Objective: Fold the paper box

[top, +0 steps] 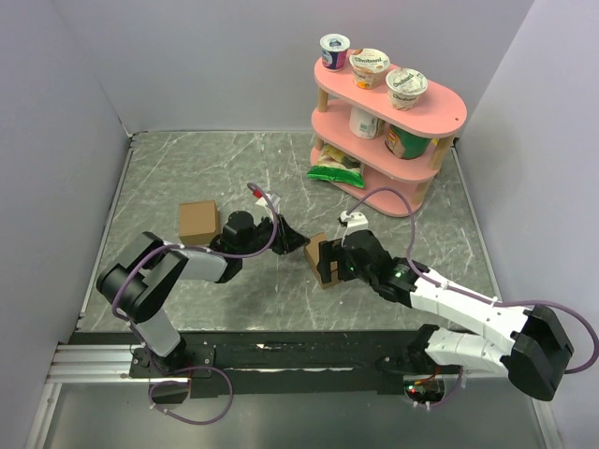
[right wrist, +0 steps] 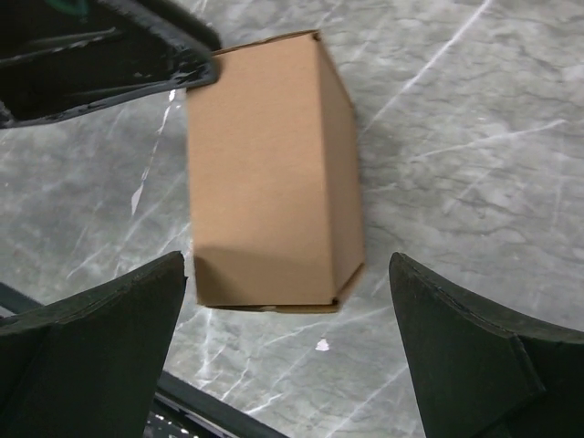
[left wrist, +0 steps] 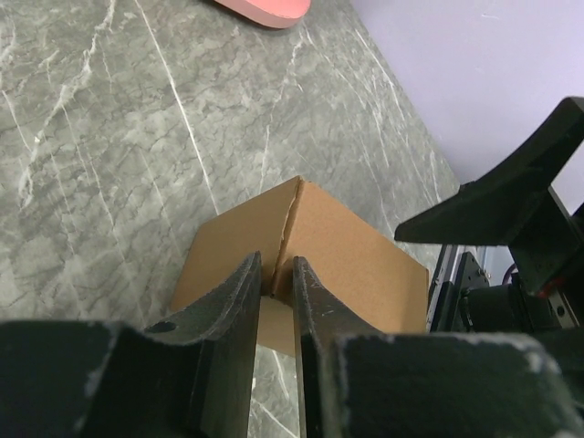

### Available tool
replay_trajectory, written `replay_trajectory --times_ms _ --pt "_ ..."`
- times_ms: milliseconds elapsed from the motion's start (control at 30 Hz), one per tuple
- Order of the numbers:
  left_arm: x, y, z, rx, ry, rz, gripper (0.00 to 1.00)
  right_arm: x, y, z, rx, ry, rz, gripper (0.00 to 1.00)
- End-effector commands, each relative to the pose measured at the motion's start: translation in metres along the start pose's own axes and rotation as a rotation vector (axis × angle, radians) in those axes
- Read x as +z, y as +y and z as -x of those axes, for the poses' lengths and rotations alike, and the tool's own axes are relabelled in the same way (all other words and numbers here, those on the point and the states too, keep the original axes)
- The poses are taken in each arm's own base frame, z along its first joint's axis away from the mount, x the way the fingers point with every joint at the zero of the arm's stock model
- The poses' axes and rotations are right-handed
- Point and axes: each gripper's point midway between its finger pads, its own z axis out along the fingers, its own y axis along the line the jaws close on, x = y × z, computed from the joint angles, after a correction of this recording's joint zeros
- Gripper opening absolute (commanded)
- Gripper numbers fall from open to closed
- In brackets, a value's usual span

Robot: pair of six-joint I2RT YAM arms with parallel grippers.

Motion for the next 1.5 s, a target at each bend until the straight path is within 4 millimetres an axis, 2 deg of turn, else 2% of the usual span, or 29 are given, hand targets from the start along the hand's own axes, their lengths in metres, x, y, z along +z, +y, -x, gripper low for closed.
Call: replay_trajectory --times_ms 0,133,233,300,467,533,733,900,1133,1267,1467 --pt "-0.011 0.024 -0.040 -0.025 0.110 0.096 0.24 0.006 0.004 -0.008 0.000 0.010 0.003 0.97" --pt "-0.013 0.026 -0.043 -0.028 0.112 0.101 0.24 0.011 -0.003 -0.024 -0.006 0.047 -0.029 0.93" --pt "-0.015 0.026 -0.044 -0.030 0.111 0.103 0.24 0.012 -0.004 -0.026 -0.026 0.048 -0.051 0.84" --pt "-0.015 0.026 -0.042 -0.025 0.101 0.103 0.24 0.011 -0.004 -0.020 -0.053 0.025 -0.085 0.79" --pt "-0.019 0.020 -0.036 -0.007 0.085 0.092 0.26 0.010 0.003 -0.008 -0.135 -0.035 -0.160 0.80" --pt "-0.021 0.017 -0.033 0.004 0.078 0.091 0.26 0.014 -0.003 -0.006 -0.159 -0.049 -0.211 0.83" --pt "-0.022 0.018 -0.034 0.017 0.082 0.092 0.30 0.018 -0.011 0.007 -0.281 -0.110 -0.297 0.83" --pt "-0.021 0.015 -0.030 0.029 0.077 0.085 0.31 0.018 0.001 0.024 -0.432 -0.202 -0.283 0.84" --pt "-0.021 0.015 -0.029 0.054 0.084 0.082 0.29 0.022 0.019 0.036 -0.574 -0.269 -0.191 0.95" --pt "-0.023 0.018 -0.031 0.071 0.083 0.091 0.29 0.028 0.032 0.027 -0.671 -0.221 -0.103 0.95" --pt "-0.033 0.035 -0.037 0.061 0.076 0.187 0.29 0.033 0.054 0.005 -0.664 -0.127 0.042 0.89"
